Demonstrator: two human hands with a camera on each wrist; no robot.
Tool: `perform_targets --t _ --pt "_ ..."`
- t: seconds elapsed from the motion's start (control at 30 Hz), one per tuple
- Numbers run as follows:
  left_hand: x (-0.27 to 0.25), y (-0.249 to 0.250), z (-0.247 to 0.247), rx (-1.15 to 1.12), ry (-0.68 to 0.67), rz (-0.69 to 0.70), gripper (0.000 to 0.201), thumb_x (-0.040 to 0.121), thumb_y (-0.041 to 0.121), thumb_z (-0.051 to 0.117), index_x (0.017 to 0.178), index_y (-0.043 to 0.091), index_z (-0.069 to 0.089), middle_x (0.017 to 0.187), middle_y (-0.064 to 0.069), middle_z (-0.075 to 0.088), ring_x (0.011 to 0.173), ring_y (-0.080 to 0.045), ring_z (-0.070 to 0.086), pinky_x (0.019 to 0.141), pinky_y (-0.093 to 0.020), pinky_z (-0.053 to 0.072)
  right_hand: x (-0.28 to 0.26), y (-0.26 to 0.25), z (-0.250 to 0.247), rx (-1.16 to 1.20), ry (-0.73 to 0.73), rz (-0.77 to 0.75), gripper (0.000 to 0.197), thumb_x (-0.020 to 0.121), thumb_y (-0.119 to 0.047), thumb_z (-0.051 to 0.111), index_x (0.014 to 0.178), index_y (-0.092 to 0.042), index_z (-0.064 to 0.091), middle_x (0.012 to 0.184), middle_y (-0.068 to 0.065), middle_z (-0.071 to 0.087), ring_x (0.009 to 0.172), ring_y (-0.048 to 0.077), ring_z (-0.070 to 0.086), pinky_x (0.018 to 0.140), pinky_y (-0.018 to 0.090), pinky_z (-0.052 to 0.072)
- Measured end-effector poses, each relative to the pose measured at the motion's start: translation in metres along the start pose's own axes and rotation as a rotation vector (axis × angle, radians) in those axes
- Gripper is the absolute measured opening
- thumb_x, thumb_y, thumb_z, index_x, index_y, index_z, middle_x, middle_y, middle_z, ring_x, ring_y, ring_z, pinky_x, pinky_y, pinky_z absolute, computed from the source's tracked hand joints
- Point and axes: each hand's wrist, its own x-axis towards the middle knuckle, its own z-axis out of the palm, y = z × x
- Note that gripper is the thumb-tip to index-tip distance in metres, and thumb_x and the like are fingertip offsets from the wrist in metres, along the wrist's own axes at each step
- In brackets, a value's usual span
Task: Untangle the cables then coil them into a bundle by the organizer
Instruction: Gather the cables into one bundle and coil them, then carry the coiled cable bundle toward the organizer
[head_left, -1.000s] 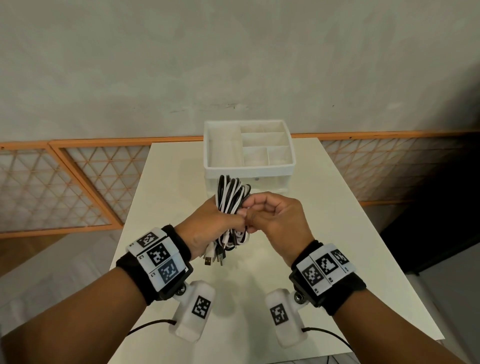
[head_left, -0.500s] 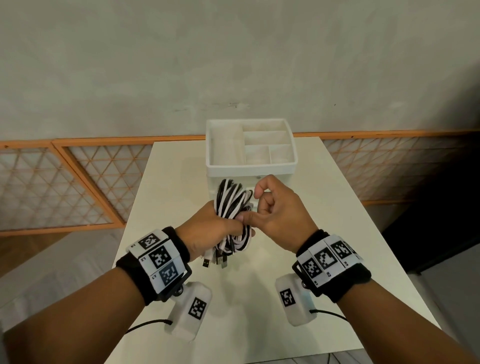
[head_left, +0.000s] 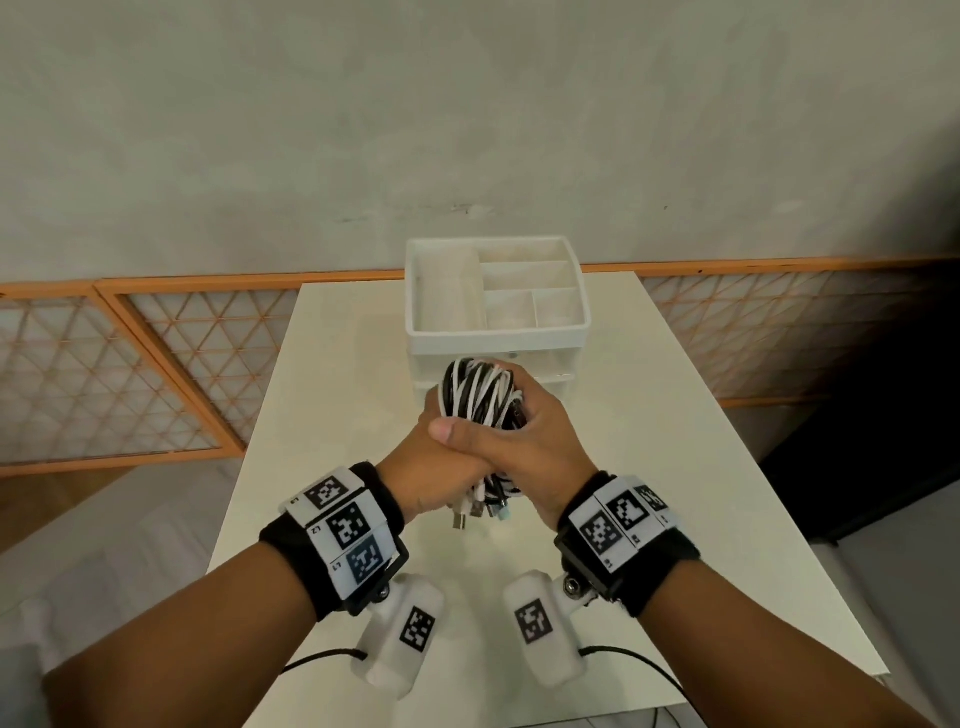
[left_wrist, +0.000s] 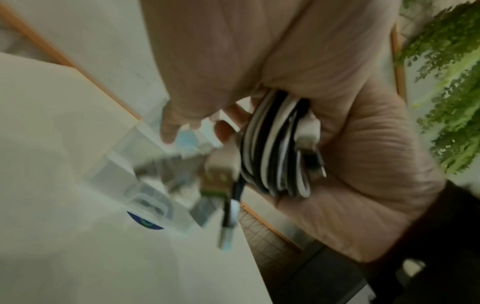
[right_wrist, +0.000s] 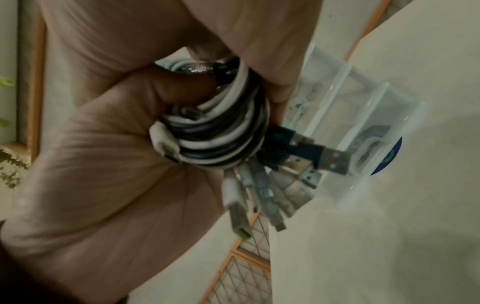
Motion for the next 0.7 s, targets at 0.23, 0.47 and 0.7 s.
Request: perform_targets --t 0.23,0.47,0.7 --pt "0.002 -0.022 -0.003 -0.070 -0.011 -0.111 0.010 0.085 -0.001 0.067 0.080 0.007 0.071 0.069 -0.005 0.068 0.067 -0.017 0.064 0.058 -0.023 0.050 0.008 0.012 -0.006 -0.074 0.063 0.022 0.043 0.063 -0.020 0.091 0.101 -0.023 0.071 0.094 0.003 0.077 0.089 0.022 0.075 0.084 0.049 0.061" --pt "0.012 -0.034 0.009 -0.064 0.084 -0.150 0.032 0.089 -0.003 0.050 0.068 0.016 0.066 0.059 0.004 0.065 0.057 -0.011 0.061 0.054 -0.021 0.046 0.021 0.025 -0.010 -0.134 0.032 0.095 0.076 0.048 -0.045 0.097 0.113 -0.032 0.061 0.103 -0.005 0.076 0.097 0.010 0.073 0.091 0.040 0.059" --pt "0.028 -0.047 0.011 -0.296 -0.140 -0.205 0.012 0.087 -0.003 0.065 0.097 0.001 0.070 0.086 -0.016 0.070 0.080 -0.018 0.067 0.065 -0.024 0.049 0.035 0.038 -0.024 -0.176 0.054 0.118 0.050 0.058 -0.027 0.090 0.102 -0.032 0.067 0.090 0.004 0.076 0.086 0.027 0.074 0.082 0.051 0.061"
